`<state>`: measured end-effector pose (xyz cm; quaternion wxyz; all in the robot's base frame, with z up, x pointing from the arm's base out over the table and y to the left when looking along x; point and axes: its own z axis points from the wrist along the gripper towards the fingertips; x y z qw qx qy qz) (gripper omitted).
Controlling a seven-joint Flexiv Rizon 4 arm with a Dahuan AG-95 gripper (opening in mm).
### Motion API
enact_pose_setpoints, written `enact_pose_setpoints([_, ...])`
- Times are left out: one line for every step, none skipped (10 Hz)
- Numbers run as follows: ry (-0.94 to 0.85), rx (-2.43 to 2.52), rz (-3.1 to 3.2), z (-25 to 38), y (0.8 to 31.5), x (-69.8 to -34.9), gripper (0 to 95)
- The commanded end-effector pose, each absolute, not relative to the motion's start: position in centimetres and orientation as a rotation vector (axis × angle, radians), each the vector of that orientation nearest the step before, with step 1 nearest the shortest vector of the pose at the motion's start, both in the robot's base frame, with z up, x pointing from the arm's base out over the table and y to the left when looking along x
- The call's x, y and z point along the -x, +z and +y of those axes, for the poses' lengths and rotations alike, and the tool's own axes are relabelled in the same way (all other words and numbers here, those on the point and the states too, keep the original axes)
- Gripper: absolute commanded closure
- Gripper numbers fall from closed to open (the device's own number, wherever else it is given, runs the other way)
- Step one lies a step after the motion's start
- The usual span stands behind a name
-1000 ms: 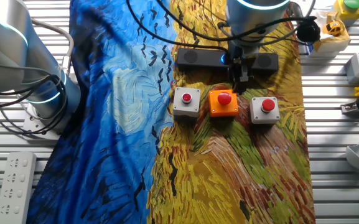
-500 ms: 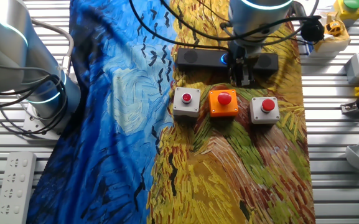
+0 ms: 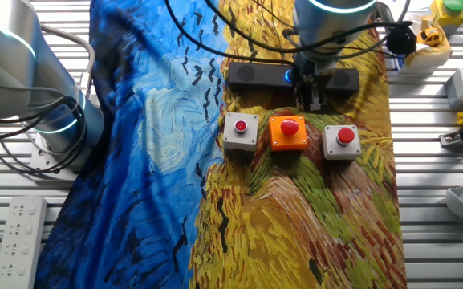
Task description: Turn the knob to decrease the volume of the speaker
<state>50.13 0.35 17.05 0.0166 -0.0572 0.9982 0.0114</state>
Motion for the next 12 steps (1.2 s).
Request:
enact_pose_setpoints([0.019, 0.174, 3.110, 1.3, 16.9, -50.3, 95.0])
enact_pose_setpoints([0.008, 0.171, 3.110, 2.0, 16.7, -50.5, 95.0])
enact_pose_setpoints([0.002, 0.166, 3.109, 3.1, 16.4, -50.8, 95.0])
enact_pose_setpoints([0.010, 0.161, 3.111, 3.8, 16.2, -51.1, 95.0])
enact_pose_setpoints([0.031, 0.166, 3.114, 3.9, 16.3, -51.3, 95.0])
enact_pose_setpoints([0.037, 0.202, 3.110, 3.9, 16.4, -51.4, 95.0])
enact_pose_setpoints([0.007, 0.307, 3.092, 3.9, 16.4, -51.4, 95.0])
enact_pose_setpoints([0.004, 0.326, 3.090, 3.9, 16.4, -51.4, 95.0])
enact_pose_setpoints([0.002, 0.338, 3.090, 3.9, 16.3, -51.4, 95.0])
enact_pose_setpoints([0.002, 0.366, 3.091, 3.9, 16.2, -51.3, 95.0])
enact_pose_setpoints([0.002, 0.399, 3.088, 3.9, 16.2, -51.3, 95.0])
enact_pose_setpoints([0.005, 0.406, 3.085, 3.9, 16.2, -51.3, 95.0])
